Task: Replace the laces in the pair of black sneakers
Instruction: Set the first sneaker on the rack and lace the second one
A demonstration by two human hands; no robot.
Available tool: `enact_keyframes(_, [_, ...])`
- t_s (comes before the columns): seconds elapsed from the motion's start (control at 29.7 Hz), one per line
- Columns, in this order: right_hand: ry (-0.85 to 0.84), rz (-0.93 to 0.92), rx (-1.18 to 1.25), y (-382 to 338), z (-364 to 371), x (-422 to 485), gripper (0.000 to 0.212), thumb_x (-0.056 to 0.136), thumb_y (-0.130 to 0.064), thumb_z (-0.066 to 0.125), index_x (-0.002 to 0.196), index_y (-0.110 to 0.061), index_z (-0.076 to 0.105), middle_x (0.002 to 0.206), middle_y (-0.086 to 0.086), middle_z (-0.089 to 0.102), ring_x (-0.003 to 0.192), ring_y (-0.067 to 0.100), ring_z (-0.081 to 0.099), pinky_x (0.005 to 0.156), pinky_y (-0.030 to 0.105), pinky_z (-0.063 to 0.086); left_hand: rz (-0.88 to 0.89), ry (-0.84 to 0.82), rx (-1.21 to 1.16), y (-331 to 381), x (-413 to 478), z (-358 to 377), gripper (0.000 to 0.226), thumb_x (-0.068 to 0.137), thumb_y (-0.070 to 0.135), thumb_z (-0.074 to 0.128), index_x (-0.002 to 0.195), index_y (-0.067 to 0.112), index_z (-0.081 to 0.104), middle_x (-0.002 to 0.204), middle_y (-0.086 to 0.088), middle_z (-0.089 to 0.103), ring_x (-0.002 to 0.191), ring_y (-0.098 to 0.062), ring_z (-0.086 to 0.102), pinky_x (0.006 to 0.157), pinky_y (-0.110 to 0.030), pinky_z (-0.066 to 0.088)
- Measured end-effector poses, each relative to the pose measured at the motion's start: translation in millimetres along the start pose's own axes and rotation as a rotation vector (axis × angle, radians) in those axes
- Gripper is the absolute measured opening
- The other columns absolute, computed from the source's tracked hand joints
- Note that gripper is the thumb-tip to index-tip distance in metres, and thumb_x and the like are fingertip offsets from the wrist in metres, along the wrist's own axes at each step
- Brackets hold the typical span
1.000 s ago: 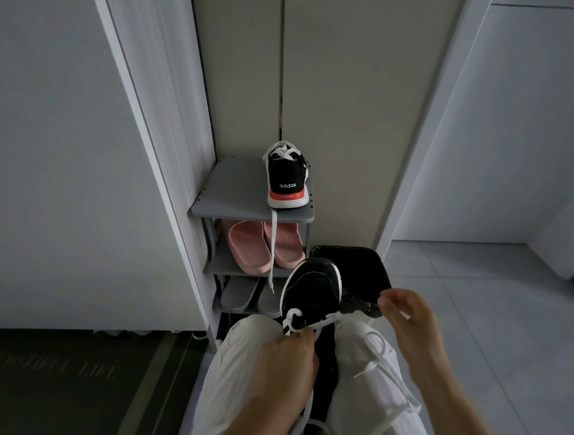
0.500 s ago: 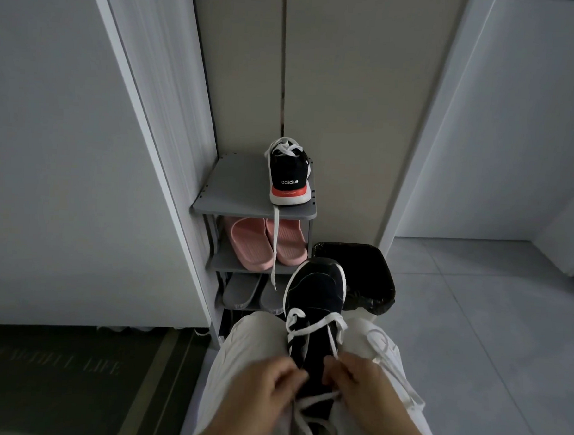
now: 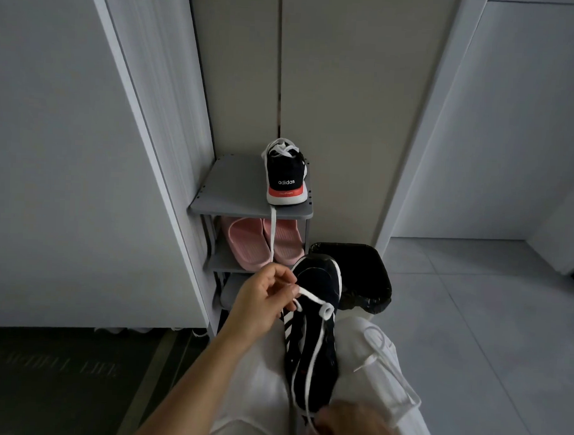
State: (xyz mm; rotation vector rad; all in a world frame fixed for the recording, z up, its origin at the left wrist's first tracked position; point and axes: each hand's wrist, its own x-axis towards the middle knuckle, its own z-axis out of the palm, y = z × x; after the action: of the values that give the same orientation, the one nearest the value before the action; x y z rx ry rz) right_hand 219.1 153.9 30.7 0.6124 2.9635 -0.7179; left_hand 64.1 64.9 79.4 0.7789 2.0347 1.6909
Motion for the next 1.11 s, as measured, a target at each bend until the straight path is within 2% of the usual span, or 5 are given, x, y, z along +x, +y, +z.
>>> enact_keyframes(0.24, [0.487, -0.017, -0.028, -9, -16, 35, 0.037, 0.076, -0.046, 0.07, 0.067, -0.021, 0.044, 0.065, -0.006, 0.055, 0.051, 0.013, 0.053, 0.041, 0.015, 0.018, -0.027, -0.079, -0.181, 14, 1, 7, 0.011, 0.084, 0.001, 0.062, 0.09, 0.009, 0.058, 0.077, -0.009, 0.062, 0.05, -0.003, 0.052, 0.047, -0.011, 0.038])
enact_keyframes(0.47, [0.422, 0.082, -0.014, -9, -23, 50, 0.021, 0.093, -0.039, 0.044, 0.093, -0.018, 0.041, 0.096, -0.003, 0.061, 0.087, 0.019, 0.062, 0.063, 0.026, 0.032, -0.004, -0.11, -0.19, 16, 13, 12, 0.015, 0.084, 0.005, 0.063, 0.097, 0.009, 0.058, 0.08, -0.001, 0.062, 0.058, -0.004, 0.054, 0.048, -0.016, 0.04])
enact_keyframes(0.71, [0.521, 0.02, -0.314, -12, -28, 42, 0.044, 0.033, -0.011, 0.089, 0.043, -0.012, 0.046, 0.032, -0.001, 0.04, 0.032, 0.012, 0.015, 0.038, 0.015, 0.002, -0.028, -0.114, -0.013, -11, 11, 10, 0.03, 0.082, 0.008, 0.067, 0.107, 0.022, 0.058, 0.101, 0.002, 0.064, 0.088, -0.011, 0.055, 0.073, -0.007, 0.044])
enact_keyframes(0.87, [0.409, 0.047, -0.298, -9, -17, 42, 0.04, 0.051, -0.032, 0.087, 0.065, -0.012, 0.055, 0.05, -0.001, 0.056, 0.036, 0.016, 0.054, 0.038, 0.021, 0.018, -0.031, -0.131, -0.013, -13, 10, 12, 0.033, 0.082, 0.011, 0.067, 0.112, 0.022, 0.057, 0.109, 0.002, 0.063, 0.101, -0.005, 0.054, 0.078, -0.002, 0.04])
enact_keyframes(1.11, [0.521, 0.029, -0.334, -19, -24, 35, 0.043, 0.022, -0.004, 0.084, 0.041, -0.01, 0.046, 0.036, -0.002, 0.017, 0.018, 0.015, 0.033, 0.05, 0.009, -0.005, -0.036, -0.124, -0.066, -9, 10, 11, 0.031, 0.085, 0.006, 0.063, 0.113, 0.016, 0.054, 0.098, 0.006, 0.065, 0.078, -0.003, 0.059, 0.074, -0.014, 0.049])
